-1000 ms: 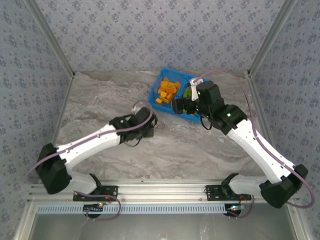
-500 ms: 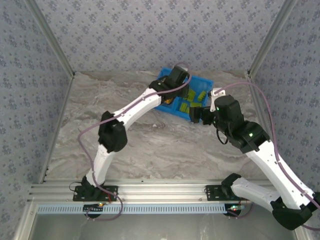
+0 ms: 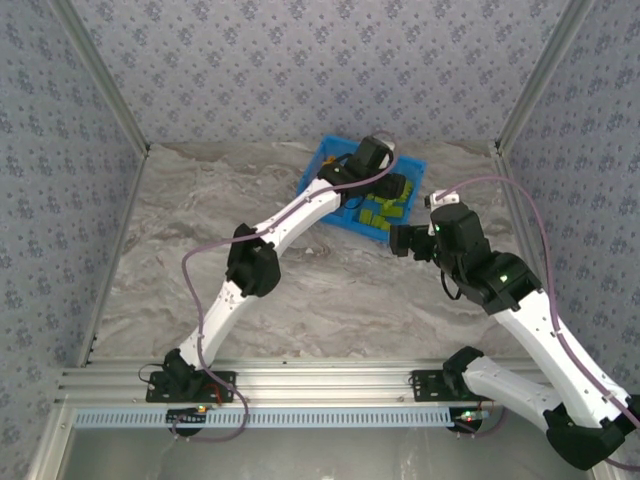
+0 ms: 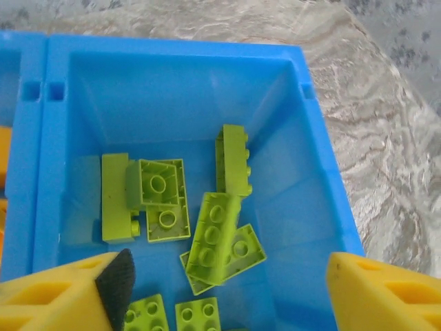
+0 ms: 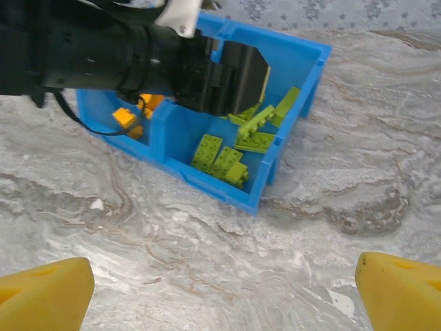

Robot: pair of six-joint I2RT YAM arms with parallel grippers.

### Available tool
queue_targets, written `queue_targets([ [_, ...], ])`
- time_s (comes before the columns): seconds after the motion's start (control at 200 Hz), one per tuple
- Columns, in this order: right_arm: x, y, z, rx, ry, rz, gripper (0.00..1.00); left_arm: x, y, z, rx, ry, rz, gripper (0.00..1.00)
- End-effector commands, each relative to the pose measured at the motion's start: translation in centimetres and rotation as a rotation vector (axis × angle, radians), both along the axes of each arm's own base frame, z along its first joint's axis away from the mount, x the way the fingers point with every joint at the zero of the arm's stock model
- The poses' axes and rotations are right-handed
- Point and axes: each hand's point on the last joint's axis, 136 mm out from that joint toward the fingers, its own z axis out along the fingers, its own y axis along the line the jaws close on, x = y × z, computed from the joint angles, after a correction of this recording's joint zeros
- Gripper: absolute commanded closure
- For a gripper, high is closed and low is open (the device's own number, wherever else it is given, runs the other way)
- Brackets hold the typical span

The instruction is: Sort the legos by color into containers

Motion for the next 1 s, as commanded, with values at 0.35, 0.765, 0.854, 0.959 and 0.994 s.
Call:
queue_targets([
  [0.35, 3.5, -9.8, -7.8, -0.039, -0.027, -0.484, 0.0, -7.7, 10.9, 12.9, 0.084, -0.345, 0.022, 0.01],
  [0.765, 12.0, -15.4, -18.1, -0.297, -0.089, -0.569, 0.0, -12.7, 33.3, 3.4, 0.509, -0.452, 0.446, 0.01],
  [0.854, 14.5, -15.3, -19.2, -0.383, -0.056, -0.536, 0.01, -13.4, 36.7, 1.9, 0.524, -0.452, 0.518, 0.01],
  [0.959, 14.7, -14.5, -19.3, -0.361, -0.068, -0.483, 0.0, -14.2, 40.1, 0.9, 0.513, -0.462, 0.594, 0.01],
  [0.994, 14.5, -14.0, -19.4, -0.303, -0.098, -0.431, 0.0, -14.6, 41.1, 0.4, 0.512, -0.458, 0.616, 0.01],
])
